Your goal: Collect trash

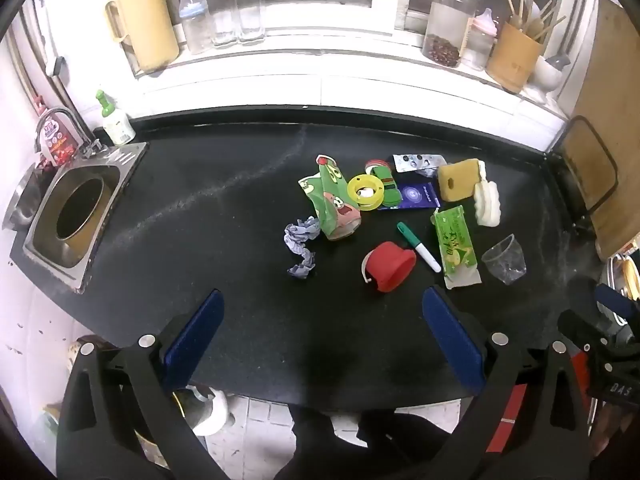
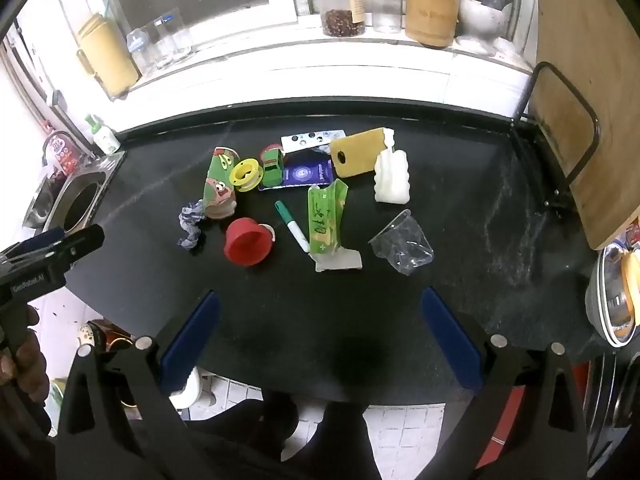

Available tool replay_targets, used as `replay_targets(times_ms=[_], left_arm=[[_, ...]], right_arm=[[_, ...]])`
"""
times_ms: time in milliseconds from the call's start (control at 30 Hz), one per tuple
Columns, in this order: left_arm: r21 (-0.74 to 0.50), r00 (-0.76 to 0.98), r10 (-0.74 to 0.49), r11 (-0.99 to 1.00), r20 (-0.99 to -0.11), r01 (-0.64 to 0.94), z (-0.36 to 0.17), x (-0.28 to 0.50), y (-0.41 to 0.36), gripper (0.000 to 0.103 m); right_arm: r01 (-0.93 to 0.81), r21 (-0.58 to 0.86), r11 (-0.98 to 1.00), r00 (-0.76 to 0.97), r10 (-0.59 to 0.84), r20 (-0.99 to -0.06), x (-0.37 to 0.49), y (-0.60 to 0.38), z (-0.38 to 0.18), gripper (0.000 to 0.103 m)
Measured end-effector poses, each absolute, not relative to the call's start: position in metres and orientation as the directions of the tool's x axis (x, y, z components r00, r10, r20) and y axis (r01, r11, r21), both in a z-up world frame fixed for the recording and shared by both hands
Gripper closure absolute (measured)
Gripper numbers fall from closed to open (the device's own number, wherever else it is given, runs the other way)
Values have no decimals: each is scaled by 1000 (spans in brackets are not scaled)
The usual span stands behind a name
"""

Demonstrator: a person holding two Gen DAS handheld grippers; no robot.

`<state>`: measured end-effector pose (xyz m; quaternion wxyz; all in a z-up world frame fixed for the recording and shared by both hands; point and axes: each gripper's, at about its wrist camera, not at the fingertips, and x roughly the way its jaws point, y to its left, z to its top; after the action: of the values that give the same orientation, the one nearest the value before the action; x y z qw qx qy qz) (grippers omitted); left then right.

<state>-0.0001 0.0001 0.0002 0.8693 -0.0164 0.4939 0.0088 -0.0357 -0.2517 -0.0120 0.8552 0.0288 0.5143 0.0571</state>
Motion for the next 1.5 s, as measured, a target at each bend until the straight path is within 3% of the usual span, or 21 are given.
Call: replay_targets(times_ms=[1500], left_arm=[[-12, 487, 9, 999, -873, -40, -6, 3, -3, 7]], right_arm=[[-77, 113, 991, 479, 136, -867, -26, -253, -6, 6]])
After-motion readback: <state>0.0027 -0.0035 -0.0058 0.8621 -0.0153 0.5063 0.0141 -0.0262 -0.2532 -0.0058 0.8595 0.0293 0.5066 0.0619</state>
